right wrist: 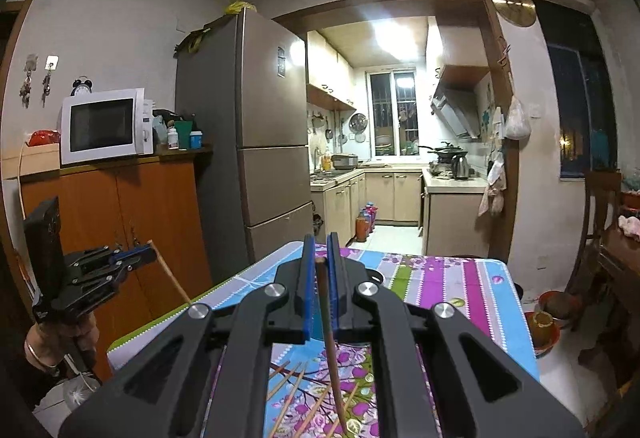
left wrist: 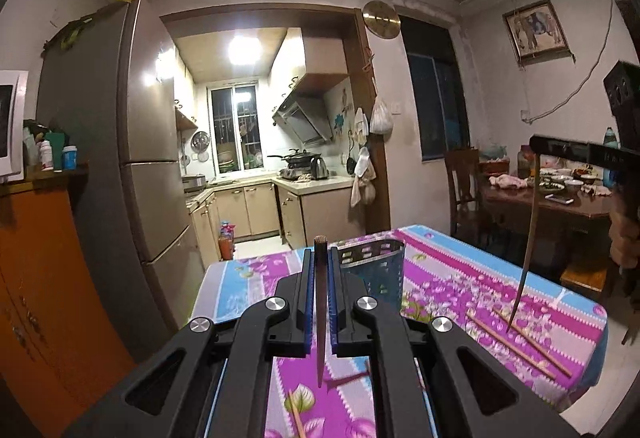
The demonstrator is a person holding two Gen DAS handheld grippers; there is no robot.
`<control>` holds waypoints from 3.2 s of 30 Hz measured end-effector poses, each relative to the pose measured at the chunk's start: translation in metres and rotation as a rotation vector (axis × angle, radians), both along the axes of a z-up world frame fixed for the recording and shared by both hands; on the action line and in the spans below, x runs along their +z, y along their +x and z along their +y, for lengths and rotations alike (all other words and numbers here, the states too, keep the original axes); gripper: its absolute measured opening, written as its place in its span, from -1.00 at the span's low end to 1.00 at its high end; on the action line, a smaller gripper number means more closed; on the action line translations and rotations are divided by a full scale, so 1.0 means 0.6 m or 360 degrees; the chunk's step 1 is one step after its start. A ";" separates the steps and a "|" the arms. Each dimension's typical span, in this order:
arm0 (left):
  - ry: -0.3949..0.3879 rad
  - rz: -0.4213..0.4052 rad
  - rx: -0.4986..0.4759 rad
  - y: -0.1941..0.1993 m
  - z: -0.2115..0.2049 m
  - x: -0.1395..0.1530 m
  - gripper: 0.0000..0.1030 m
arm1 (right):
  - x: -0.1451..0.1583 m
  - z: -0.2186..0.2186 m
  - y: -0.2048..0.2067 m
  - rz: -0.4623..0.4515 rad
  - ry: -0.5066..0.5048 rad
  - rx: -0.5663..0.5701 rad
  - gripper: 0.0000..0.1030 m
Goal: Organize utensils
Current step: 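Lower the left tool's chopstick into the blue holder while the right tool inserts its chopstick, then open both tools to release the chopsticks into the holder, then move both tools back down toward the remaining chopsticks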
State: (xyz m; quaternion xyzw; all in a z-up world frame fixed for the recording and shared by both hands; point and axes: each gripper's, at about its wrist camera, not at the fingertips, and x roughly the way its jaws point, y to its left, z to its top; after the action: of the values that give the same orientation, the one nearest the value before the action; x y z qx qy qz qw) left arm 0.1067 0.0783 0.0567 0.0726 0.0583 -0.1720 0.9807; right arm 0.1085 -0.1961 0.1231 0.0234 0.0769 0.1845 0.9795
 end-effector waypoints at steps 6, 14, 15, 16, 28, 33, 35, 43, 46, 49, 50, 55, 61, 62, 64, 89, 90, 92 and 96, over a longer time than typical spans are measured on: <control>-0.0097 -0.0019 -0.0076 0.041 -0.007 0.048 -0.86 | 0.025 0.010 0.043 0.0012 0.0004 0.0040 -0.91; -0.0211 -0.0087 -0.0181 0.126 -0.041 0.136 -0.86 | 0.087 0.019 0.118 -0.0115 -0.0002 -0.0008 -0.91; -0.0216 -0.0098 -0.0193 0.141 -0.052 0.148 -0.86 | 0.095 0.017 0.131 -0.0130 0.0024 -0.0010 -0.91; -0.0211 -0.0111 -0.0197 0.153 -0.062 0.157 -0.86 | 0.104 0.015 0.148 -0.0158 0.0063 -0.0022 -0.91; -0.0148 -0.0105 -0.0179 0.332 -0.158 0.144 -0.87 | 0.103 0.009 0.330 -0.0235 0.0274 -0.0118 -0.91; -0.0206 -0.0034 -0.0181 0.384 -0.152 0.085 -0.87 | 0.055 0.012 0.386 -0.0155 0.0339 -0.0137 -0.91; -0.0205 -0.0015 -0.0174 0.398 -0.155 0.056 -0.87 | 0.024 0.015 0.405 -0.0100 0.0344 -0.0144 -0.91; -0.0153 0.0101 -0.0142 0.432 -0.155 -0.037 -0.86 | -0.081 0.042 0.435 0.0117 0.0285 -0.0159 -0.91; -0.0156 0.0118 -0.0100 0.426 -0.146 -0.054 -0.86 | -0.098 0.050 0.431 0.0165 0.0243 -0.0173 -0.80; -0.0190 0.0075 -0.0072 0.401 -0.124 -0.028 -0.86 | -0.077 0.036 0.404 0.0106 0.0262 -0.0182 -0.44; -0.0205 0.0051 -0.0069 0.393 -0.118 -0.017 -0.85 | -0.057 0.026 0.382 0.0048 0.0276 -0.0182 -0.43; -0.0268 -0.0192 0.0002 0.309 -0.060 0.090 -0.74 | 0.016 -0.020 0.285 -0.0160 0.0285 -0.0215 -0.37; -0.0161 -0.0521 0.0138 0.126 0.011 0.161 0.15 | 0.089 -0.094 0.085 -0.0466 0.0193 -0.0315 0.24; -0.0086 -0.0582 0.0194 0.084 0.022 0.161 0.38 | 0.093 -0.108 0.042 -0.0511 0.0153 -0.0342 0.38; -0.0003 -0.0646 0.0274 0.022 0.041 0.155 0.50 | 0.091 -0.133 -0.036 -0.0564 0.0062 -0.0417 0.63; 0.0168 0.0404 0.0483 -0.212 0.068 -0.274 0.63 | -0.286 -0.136 -0.194 0.0480 -0.0063 -0.0722 0.56; 0.0177 0.0421 0.0491 -0.213 0.065 -0.283 0.63 | -0.303 -0.123 -0.193 0.0523 -0.0070 -0.0675 0.54; 0.0195 0.0452 0.0477 -0.212 0.054 -0.297 0.63 | -0.326 -0.101 -0.191 0.0584 -0.0090 -0.0603 0.45; 0.0242 0.0464 0.0427 -0.215 0.034 -0.313 0.63 | -0.364 -0.046 -0.185 0.0651 -0.0188 -0.0440 0.19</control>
State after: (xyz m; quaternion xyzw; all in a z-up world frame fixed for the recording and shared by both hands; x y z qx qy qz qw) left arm -0.0223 0.0989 -0.1313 0.1125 0.2215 -0.0435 0.9677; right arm -0.0024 -0.2234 -0.0952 0.0132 0.2801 0.0356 0.9592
